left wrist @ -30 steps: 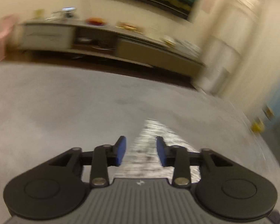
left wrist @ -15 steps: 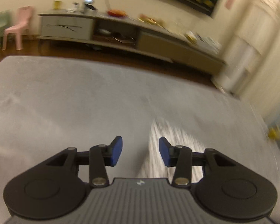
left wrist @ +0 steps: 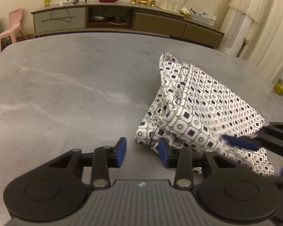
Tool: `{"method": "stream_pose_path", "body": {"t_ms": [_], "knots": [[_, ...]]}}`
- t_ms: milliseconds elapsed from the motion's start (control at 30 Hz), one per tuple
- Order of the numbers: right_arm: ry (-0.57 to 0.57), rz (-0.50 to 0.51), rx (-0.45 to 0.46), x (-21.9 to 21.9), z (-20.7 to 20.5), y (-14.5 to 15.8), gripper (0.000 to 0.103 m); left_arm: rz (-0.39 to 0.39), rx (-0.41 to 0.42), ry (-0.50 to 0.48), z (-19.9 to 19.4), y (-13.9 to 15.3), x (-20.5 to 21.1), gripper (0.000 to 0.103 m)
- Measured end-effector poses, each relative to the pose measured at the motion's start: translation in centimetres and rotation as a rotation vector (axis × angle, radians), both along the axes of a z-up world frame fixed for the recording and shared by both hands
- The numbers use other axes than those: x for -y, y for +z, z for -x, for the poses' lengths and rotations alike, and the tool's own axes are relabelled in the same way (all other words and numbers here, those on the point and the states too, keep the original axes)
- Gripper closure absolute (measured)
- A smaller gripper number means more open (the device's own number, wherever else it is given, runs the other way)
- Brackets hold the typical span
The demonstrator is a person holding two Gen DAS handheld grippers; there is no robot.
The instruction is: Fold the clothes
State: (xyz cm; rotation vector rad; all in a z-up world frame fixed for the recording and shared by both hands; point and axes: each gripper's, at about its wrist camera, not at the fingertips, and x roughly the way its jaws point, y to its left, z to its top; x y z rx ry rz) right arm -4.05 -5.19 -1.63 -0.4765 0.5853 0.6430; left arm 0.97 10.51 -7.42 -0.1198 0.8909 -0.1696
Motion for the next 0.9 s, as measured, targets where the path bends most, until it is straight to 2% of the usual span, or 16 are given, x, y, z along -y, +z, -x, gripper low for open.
{"method": "stream_pose_path", "body": {"t_ms": [67, 167, 300, 333, 367, 433, 500, 533, 567, 600, 667, 700, 800, 900], "knots": [[-0.023, 0.017, -0.016, -0.7, -1.1, 0.1, 0.095, 0.006, 0.006, -0.016, 0.9, -0.3, -0.6, 0.081], [0.002, -0.026, -0.006, -1.4, 0.4, 1.5, 0.099, 0.028, 0.002, -0.036, 1.0, -0.5, -0.9, 0.084], [0.039, 0.047, -0.024, -3.3, 1.6, -1.4, 0.102, 0.066, -0.021, -0.034, 0.7, -0.4, -1.8, 0.086], [0.037, 0.056, -0.026, -3.5, 1.7, -2.1, 0.102, 0.074, -0.004, -0.022, 1.0, 0.2, -2.3, 0.086], [0.026, 0.023, -0.029, -3.0, 2.2, -1.6, 0.102, 0.084, 0.021, -0.008, 1.4, 1.0, -2.9, 0.086], [0.006, -0.044, -0.032, -1.9, 3.1, -0.4, 0.101, 0.088, 0.123, 0.002, 2.6, 3.4, -3.7, 0.084], [-0.016, -0.100, 0.011, 0.1, 4.8, 1.1, 0.098, 0.104, 0.231, -0.040, 3.3, 5.2, -2.9, 0.082], [-0.049, -0.109, 0.034, 0.9, 5.2, 1.2, 0.093, 0.098, 0.253, -0.083, 3.0, 5.5, -2.0, 0.081], [-0.080, -0.107, 0.043, 1.6, 5.3, 0.9, 0.085, 0.069, 0.254, -0.125, 2.3, 5.3, -0.9, 0.080], [-0.102, -0.091, 0.034, 2.0, 5.0, 0.3, 0.082, 0.030, 0.240, -0.153, 1.4, 4.7, 0.2, 0.079], [-0.100, -0.048, -0.012, 2.3, 4.5, -1.4, 0.080, -0.068, 0.161, -0.158, -0.5, 2.4, 1.8, 0.080], [-0.074, -0.021, -0.006, 2.6, 4.8, -1.9, 0.080, -0.092, 0.120, -0.142, -1.2, 1.5, 2.0, 0.086], [-0.073, 0.049, -0.009, 4.8, 4.4, -2.2, 0.080, -0.004, 0.074, -0.127, -0.8, 1.4, 0.5, 0.095], [-0.123, 0.051, -0.035, 7.9, 2.8, -1.7, 0.073, 0.038, 0.054, -0.185, 1.1, 1.0, 1.2, 0.096]]}}
